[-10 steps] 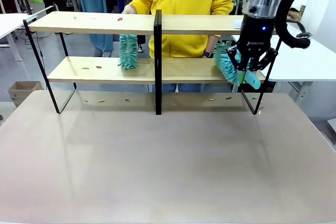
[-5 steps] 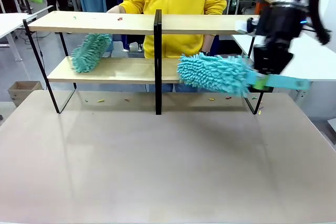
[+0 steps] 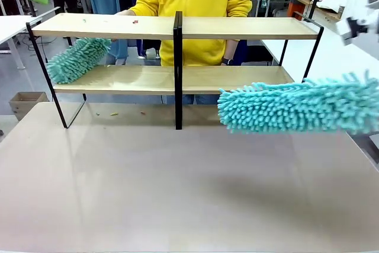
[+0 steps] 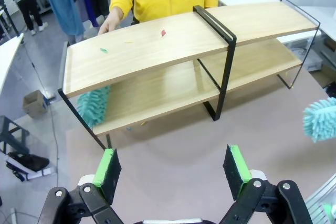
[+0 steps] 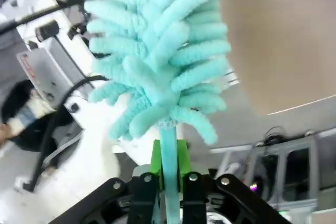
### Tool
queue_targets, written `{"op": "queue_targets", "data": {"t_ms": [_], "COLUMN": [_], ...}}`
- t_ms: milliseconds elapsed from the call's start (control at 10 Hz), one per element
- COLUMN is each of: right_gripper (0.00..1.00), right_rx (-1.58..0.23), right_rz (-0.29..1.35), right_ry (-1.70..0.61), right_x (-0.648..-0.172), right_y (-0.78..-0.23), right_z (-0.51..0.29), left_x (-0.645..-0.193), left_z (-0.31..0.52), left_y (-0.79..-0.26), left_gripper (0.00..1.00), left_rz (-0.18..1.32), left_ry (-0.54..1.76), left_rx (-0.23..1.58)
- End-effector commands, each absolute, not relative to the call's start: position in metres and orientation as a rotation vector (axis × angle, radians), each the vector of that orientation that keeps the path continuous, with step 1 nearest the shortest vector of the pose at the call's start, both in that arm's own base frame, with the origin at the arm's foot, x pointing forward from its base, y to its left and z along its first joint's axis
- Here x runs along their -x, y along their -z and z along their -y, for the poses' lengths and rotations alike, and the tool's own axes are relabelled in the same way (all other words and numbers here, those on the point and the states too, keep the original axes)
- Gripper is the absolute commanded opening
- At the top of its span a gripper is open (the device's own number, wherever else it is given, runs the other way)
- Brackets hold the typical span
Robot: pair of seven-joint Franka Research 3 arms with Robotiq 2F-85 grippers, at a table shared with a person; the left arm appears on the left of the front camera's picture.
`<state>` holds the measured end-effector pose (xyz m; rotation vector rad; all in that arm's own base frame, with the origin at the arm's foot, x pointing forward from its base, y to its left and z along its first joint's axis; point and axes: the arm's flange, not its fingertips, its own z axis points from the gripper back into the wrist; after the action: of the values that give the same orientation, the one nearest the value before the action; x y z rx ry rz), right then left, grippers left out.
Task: Clean the shelves.
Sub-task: Clean a randomly selected level of the Shelf with the Duster.
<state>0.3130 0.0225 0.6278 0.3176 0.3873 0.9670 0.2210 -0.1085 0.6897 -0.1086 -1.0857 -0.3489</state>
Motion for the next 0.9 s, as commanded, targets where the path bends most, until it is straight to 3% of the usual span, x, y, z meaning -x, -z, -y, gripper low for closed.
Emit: {"op": "queue_targets", "data": {"t_ms": [0,300,500,600,700,800], "right_gripper": [0.12,0.12,0.12,0.12,0.12,0.12], "right_rx": [-0.341,-0.393,-0.432,-0.434,-0.432,-0.448], "right_rz": [-0.104,0.453,0.712,0.784,0.71,0.637], "right_ry": [-1.154,-1.133,-0.821,-0.657,-0.529,-0.806], "right_x": [-0.282,-0.243,-0.234,-0.235,-0.25,-0.228], "right_y": [-0.649,-0.7,-0.714,-0.714,-0.705,-0.733], "right_z": [0.005,0.037,0.071,0.087,0.081,0.092], "left_x": [-0.221,-0.221,-0.221,-0.221,-0.221,-0.221], "left_z": [0.107,0.107,0.107,0.107,0.107,0.107], "left_y": [-0.688,-0.688,-0.688,-0.688,-0.688,-0.688], "left_gripper": [1.0,1.0,1.0,1.0,1.0,1.0], "left_rz": [1.084,1.084,1.084,1.084,1.084,1.084], "left_ry": [0.35,0.35,0.35,0.35,0.35,0.35], "left_rx": [0.114,0.114,0.114,0.114,0.114,0.114]}}
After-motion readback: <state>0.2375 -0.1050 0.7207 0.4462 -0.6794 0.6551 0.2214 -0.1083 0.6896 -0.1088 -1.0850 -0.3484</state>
